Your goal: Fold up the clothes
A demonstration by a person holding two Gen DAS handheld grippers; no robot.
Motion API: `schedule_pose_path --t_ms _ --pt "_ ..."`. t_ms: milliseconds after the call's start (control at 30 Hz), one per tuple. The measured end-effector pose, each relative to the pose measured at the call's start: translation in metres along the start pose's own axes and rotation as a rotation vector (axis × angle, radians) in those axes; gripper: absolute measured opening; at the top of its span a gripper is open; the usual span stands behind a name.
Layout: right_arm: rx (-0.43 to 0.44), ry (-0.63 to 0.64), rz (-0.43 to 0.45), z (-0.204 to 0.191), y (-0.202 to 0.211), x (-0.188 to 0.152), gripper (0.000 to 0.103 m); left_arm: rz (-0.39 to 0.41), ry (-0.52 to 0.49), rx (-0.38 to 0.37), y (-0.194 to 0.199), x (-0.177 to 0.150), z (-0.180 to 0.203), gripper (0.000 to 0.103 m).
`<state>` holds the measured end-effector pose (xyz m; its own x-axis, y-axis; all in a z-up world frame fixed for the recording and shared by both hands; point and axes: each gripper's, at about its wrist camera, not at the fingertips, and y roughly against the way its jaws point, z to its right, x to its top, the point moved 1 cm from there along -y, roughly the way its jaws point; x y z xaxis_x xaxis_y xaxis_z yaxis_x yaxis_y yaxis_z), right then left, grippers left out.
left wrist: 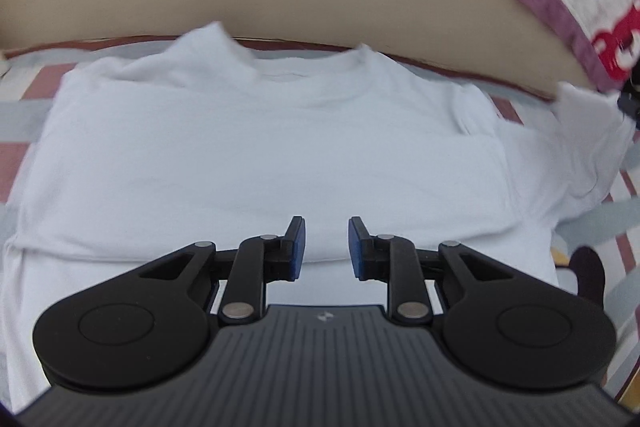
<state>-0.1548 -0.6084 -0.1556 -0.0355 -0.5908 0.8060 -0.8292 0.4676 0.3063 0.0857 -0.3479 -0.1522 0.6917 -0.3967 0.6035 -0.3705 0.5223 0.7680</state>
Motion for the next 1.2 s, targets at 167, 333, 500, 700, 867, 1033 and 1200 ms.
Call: schedule_pose_path --t_ms 167,333,500,700,867,1033,1200 --pt "0.238 0.147 -0.201 -0.104 -0.037 -0.054 0.014 0.019 0.045 0.022 0.006 -0.002 -0.02 0.023" --pt "0.279 0.401 -0.474 -0.116 -0.04 -0.093 0.03 0.01 0.032 0.043 0.007 -0.008 -0.03 0.026" --pt "0.147 0.712 -0.423 -0.092 0.012 -0.083 0.064 0.014 -0.068 0.048 0.008 -0.01 -0.02 0.027" --pt "-0.086 0.386 -0.489 -0.011 0.004 -0.07 0.064 0.032 -0.284 -0.043 -0.003 -0.003 0.036 0.045" --pt "-0.155 0.226 -0.478 0.028 -0.009 -0.075 0.064 -0.021 -0.599 0.034 -0.031 -0.003 0.09 0.044" --pt "-0.142 0.165 -0.458 0.038 -0.021 -0.082 0.064 -0.089 -0.555 0.033 -0.06 0.008 0.088 0.05" --pt "-0.15 0.24 -0.398 0.033 -0.029 -0.09 0.064 -0.041 -0.447 0.032 -0.067 0.008 0.08 0.012"
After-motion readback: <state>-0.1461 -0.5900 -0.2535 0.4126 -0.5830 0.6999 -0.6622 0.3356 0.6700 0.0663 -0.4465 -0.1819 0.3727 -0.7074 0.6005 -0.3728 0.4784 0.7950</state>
